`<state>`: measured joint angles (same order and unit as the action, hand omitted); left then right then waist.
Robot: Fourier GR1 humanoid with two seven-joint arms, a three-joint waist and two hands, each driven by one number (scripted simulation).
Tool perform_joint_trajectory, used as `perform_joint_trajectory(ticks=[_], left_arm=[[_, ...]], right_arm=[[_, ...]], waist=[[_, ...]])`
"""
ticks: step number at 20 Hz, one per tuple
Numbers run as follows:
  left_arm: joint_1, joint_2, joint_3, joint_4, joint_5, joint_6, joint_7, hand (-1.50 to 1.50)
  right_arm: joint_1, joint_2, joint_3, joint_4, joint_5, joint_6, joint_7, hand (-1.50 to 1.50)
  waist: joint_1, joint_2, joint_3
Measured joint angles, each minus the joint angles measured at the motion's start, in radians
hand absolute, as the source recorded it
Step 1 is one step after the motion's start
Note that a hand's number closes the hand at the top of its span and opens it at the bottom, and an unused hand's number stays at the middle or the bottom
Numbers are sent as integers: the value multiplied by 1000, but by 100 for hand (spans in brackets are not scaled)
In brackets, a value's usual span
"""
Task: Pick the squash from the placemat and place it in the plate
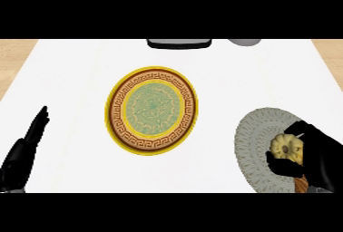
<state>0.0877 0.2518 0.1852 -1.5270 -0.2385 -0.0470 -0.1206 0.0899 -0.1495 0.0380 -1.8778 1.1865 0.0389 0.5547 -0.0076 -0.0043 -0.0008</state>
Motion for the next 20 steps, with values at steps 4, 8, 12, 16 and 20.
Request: perform_joint_trajectory(ticks=[4,8,12,16,20], left_arm=[[5,-1,4,10,2,-3,-14,0],[9,-8,-6,-9,-4,-5,2,0],[-7,-5,1,31,-7,-5,-24,0],[-24,-14,-11,6,-17,-3,13,0],[-2,-14,-8,-3,-15,-9,-10,0]], right_arm=[[1,-2,56,-151,50,-27,-9,150],[-49,15,139,-274,51,10,-17,150],[-134,70,251,-336,65,78,19,150],[-283,117,335,-299,70,142,110,150],[-443,137,431,-181,46,93,250,150]], waist=[[0,0,0],[6,0,0],[9,2,0],[15,3,0],[22,4,0]])
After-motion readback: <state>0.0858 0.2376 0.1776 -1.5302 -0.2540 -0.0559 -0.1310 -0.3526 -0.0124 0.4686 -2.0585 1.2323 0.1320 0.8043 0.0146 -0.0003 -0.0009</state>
